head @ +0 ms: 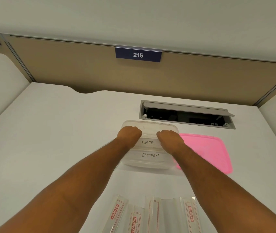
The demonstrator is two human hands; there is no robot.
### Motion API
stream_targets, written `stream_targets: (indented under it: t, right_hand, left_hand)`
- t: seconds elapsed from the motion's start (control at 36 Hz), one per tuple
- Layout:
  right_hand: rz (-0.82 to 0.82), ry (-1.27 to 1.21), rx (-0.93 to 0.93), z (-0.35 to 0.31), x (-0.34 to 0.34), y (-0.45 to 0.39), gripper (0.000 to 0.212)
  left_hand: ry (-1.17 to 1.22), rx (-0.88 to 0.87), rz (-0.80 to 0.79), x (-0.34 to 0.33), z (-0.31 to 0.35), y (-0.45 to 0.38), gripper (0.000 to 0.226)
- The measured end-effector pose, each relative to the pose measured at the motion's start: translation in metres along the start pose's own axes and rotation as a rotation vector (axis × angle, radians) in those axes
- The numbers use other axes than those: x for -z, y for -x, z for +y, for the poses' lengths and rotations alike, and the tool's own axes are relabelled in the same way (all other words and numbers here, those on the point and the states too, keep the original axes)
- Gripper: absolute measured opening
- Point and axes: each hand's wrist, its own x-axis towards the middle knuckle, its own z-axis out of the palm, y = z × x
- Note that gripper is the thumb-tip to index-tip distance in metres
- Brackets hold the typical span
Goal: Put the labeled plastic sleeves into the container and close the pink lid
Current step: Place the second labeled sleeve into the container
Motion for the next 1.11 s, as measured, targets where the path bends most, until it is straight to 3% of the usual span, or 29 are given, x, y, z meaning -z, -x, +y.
stream_targets:
  t: [0.44,0.72,0.92,1.11]
  right_hand:
    - [0.060,-0.033,-0.025,0.001,-0.005,0.009,0.023]
    - [0.172,-0.038,-0.034,-0.008,0.008,0.032,0.004]
    - [0.293,-0.104,0.007,-0.019,0.022,0.050,0.019]
    - [0.342,-0.143,0.008,-0.036,0.039,0.072,0.023]
  left_hand:
    - [0.006,-0.007,0.057,0.000,0.006,0.003,0.023]
    - [0.100,0.020,0.220,0.007,0.012,0.034,0.016]
    - [0.221,0.042,0.334,0.011,0.017,0.071,0.006]
    - [0.300,0.059,0.423,0.006,0.019,0.120,0.013]
